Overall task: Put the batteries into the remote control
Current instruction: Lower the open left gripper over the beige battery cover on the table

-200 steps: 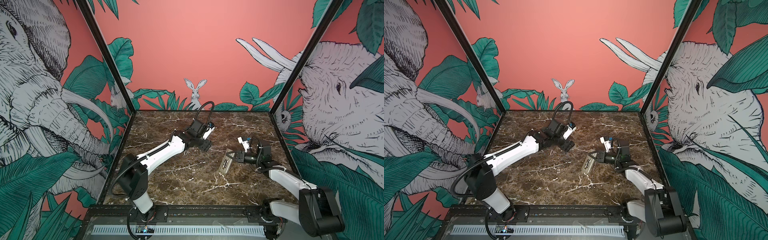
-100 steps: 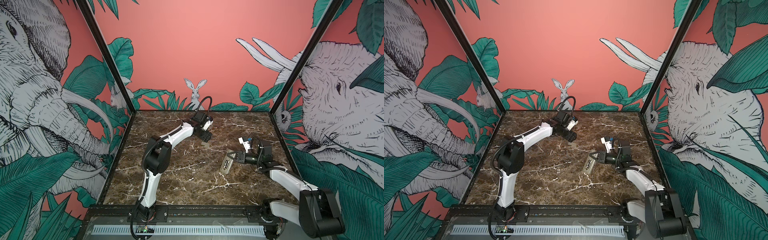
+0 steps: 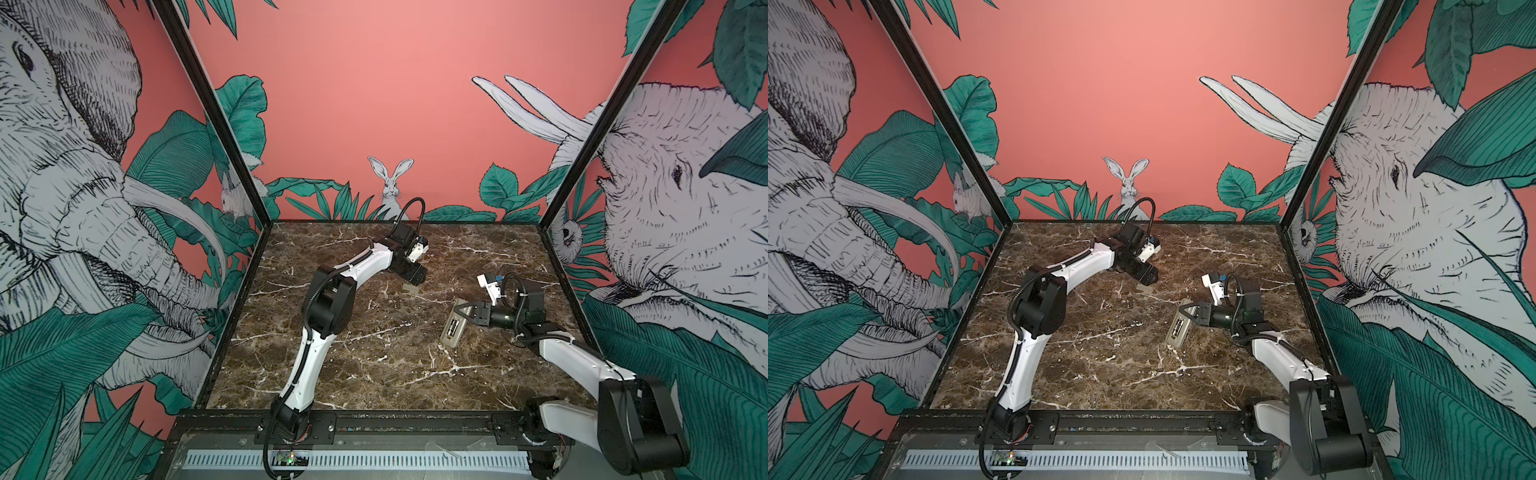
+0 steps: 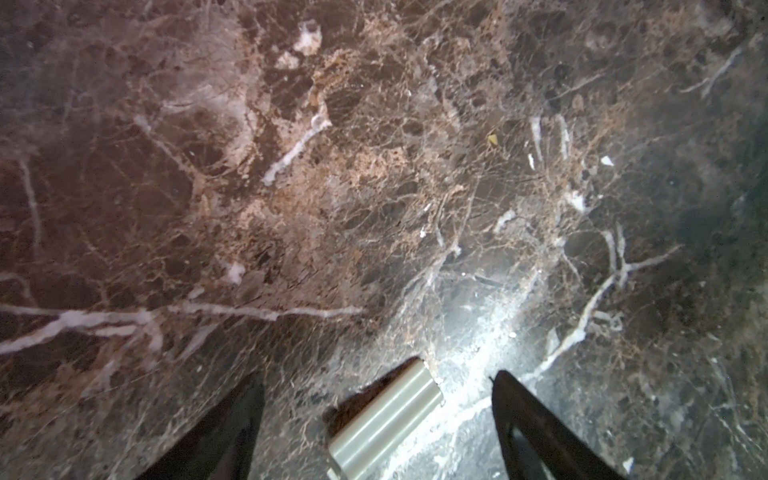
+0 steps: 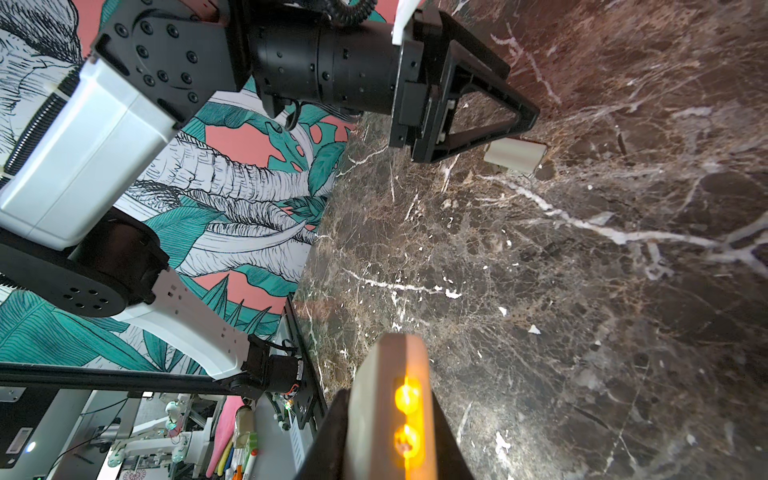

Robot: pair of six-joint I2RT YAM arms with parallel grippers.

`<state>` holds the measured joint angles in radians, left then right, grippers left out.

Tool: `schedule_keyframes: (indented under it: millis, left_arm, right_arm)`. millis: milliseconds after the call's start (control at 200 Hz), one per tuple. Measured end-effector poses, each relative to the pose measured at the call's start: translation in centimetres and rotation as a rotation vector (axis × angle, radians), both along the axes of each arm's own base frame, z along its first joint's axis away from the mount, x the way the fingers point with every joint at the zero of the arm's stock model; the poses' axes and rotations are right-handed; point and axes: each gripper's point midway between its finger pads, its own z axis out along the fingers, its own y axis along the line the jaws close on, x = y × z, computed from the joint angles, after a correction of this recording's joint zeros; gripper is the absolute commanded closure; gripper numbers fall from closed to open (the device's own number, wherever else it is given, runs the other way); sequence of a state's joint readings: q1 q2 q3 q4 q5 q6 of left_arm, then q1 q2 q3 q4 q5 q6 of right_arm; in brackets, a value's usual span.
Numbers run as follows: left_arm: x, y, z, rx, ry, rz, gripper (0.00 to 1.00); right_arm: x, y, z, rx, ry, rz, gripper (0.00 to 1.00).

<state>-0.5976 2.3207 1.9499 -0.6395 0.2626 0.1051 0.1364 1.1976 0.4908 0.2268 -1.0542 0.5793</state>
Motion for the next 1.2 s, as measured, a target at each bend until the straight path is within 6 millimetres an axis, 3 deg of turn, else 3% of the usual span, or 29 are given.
schedule_keyframes:
  millis: [385, 765, 1200]
  left_arm:
    - [-1.2, -0.1, -2.2, -0.008, 0.063, -0.013, 0.16]
    - [-1.9, -0.5, -2.1, -0.055, 0.073, -0.03, 0.21]
    - [-4.8, 1.4, -2.3, -0.027, 0.113, -0.016, 0.27]
  right_arm:
    - [0.0, 0.0, 0.0, -0.001, -0.004, 0.001, 1.0]
    - [0.0, 0.0, -0.1, -0.005, -0.007, 0.001, 1.0]
    - [0.0, 0.0, -0.1, -0.009, -0.008, 0.001, 1.0]
